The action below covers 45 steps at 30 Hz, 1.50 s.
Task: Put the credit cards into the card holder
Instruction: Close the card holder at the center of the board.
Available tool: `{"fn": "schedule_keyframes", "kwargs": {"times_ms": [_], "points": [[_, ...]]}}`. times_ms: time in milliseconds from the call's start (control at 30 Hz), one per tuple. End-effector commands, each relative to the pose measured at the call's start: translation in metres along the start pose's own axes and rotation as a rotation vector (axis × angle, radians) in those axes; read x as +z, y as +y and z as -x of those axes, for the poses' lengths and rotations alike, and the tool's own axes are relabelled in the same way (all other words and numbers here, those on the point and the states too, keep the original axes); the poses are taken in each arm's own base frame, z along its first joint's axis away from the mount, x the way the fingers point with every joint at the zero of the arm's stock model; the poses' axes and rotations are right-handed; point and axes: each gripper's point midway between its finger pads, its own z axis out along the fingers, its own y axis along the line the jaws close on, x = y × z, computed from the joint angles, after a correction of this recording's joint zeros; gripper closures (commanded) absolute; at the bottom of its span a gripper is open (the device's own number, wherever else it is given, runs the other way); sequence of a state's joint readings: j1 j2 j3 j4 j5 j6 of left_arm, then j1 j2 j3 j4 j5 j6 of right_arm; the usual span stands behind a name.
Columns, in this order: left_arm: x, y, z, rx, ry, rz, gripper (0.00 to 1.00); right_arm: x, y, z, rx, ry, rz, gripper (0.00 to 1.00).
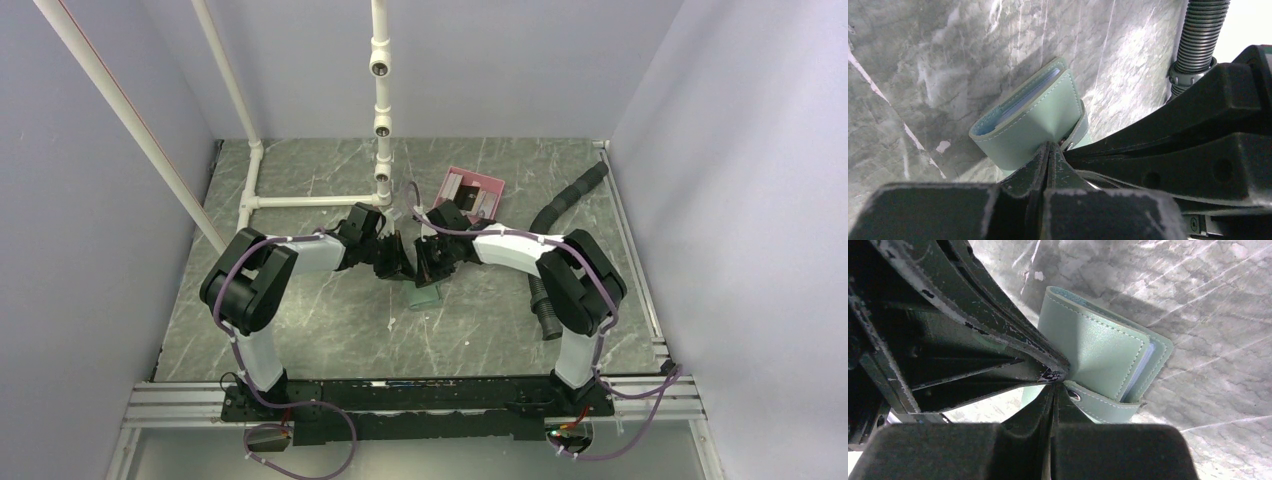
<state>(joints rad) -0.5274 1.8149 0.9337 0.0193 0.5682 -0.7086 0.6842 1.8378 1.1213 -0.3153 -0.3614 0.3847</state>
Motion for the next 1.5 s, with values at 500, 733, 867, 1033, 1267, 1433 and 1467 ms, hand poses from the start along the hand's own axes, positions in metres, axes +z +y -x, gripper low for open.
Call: {"fn": "schedule_keyframes", "kwargs": {"times_ms": [500, 733, 867, 1033, 1267, 1433, 1467], "points": [[-0.006, 0.001, -0.016, 0.019, 0.007, -0.003, 0.97, 0.051, -0.073, -0.014, 0.186, 0.104, -0.02, 1.0], [-0.041, -0.022, -0.011, 0.114, -0.042, -0.01, 0.91, 0.069, -0.094, -0.027, 0.263, 0.129, -0.04, 1.0], [-0.065, -0.033, -0.007, 0.15, -0.082, -0.004, 0.89, 0.077, -0.105, -0.043, 0.33, 0.146, -0.077, 1.0], [-0.08, -0.046, -0.01, 0.146, -0.096, -0.05, 0.89, 0.075, -0.114, -0.049, 0.388, 0.119, -0.107, 1.0], [-0.089, -0.055, -0.015, 0.136, -0.107, -0.09, 0.89, 0.08, -0.102, -0.04, 0.315, 0.06, 0.023, 1.0], [-0.094, -0.055, -0.017, 0.132, -0.116, -0.077, 0.89, 0.04, -0.06, 0.014, 0.191, -0.044, 0.087, 1.0], [-0.095, -0.054, -0.017, 0.131, -0.12, -0.07, 0.88, 0.029, -0.049, 0.026, 0.167, -0.059, 0.099, 1.0]]}}
